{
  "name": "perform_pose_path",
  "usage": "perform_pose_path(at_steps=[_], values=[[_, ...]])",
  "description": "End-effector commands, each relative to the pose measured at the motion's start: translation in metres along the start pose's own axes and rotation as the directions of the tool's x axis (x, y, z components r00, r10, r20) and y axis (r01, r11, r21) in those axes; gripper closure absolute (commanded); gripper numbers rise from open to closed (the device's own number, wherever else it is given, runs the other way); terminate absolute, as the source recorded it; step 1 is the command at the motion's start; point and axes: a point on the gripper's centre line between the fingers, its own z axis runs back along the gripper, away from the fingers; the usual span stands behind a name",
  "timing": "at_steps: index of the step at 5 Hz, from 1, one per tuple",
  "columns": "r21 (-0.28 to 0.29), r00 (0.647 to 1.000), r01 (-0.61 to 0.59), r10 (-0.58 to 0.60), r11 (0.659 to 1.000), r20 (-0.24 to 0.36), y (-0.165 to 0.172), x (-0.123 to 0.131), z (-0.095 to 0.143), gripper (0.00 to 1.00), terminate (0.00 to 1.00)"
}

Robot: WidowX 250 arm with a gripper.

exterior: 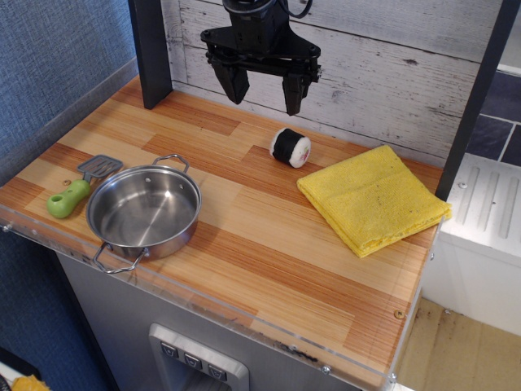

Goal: Put the green spatula on top of the yellow cloth.

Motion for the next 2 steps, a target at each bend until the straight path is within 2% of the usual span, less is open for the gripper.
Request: perform_pose_path(at_steps=[1, 2], values=[[0.000, 1.000, 0.000, 0.000, 1.000, 0.000, 0.000, 0.000, 0.000, 0.00, 0.00], [0.014, 1.000, -0.006, 0.006, 1.000, 0.001, 0.018, -0.006, 0.018, 0.00, 0.00]])
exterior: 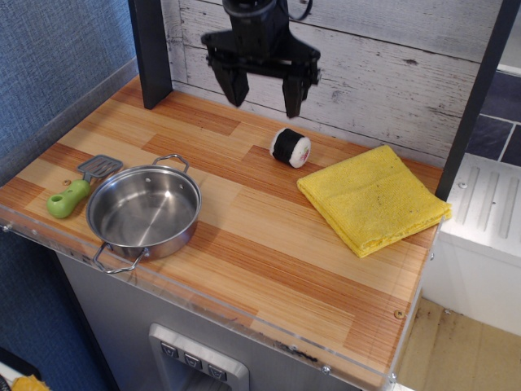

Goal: Put the green spatula on top of the yellow cloth.

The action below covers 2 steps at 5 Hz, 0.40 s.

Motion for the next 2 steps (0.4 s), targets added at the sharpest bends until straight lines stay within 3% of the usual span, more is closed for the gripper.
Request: perform_pose_path(at_steps=[1, 2], values=[[0.052, 1.000, -0.026, 0.025, 0.998, 0.019, 0.040, -0.016, 0.043, 0.00, 0.00], [0.073, 0.999, -0.042, 0.040, 0.996, 0.026, 0.061, -0.029, 0.056, 0.00, 0.00]])
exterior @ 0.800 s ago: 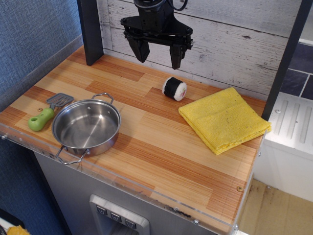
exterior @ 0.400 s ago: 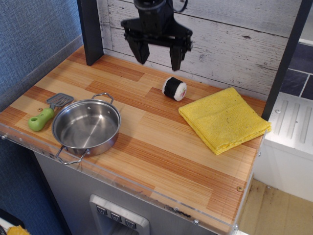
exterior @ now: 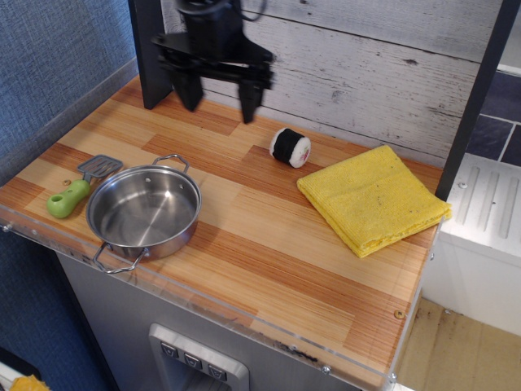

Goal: Put the green spatula on top of the yellow cloth.

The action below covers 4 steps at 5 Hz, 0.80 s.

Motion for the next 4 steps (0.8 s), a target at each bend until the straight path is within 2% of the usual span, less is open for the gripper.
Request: perform_pose_path(at_steps=[1, 3, 4], values=[[0.084, 1.000, -0.007, 0.005, 0.996, 0.027, 0.051, -0.028, 0.027, 0.00, 0.00], [0.152, 0.999, -0.016, 0.023, 0.988, -0.039, 0.099, -0.062, 0.014, 0.00, 0.00], [0.181, 0.997, -0.036, 0.047, 0.983, -0.055, 0.114, -0.071, 0.012, 0.00, 0.00]])
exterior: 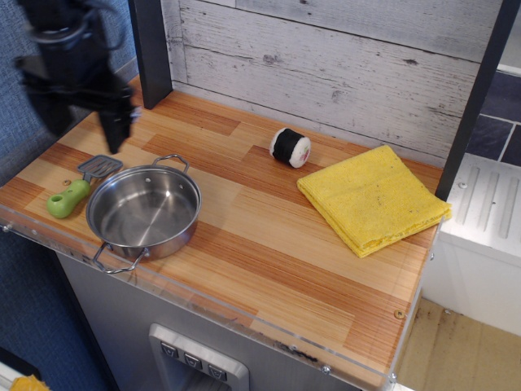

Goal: Put the green spatula on top of the yellow cloth.

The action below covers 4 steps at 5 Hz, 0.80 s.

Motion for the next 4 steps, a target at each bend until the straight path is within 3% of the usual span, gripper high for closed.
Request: perform_pose_path(at_steps=[1, 4], values=[[0.066, 0.999, -0.038, 0.039, 0.997, -0.015, 0.028, -0.015, 0.001, 0.00, 0.00], [0.060, 0.995, -0.016, 0.022, 0.998, -0.098, 0.026, -0.033, -0.029, 0.00, 0.00]])
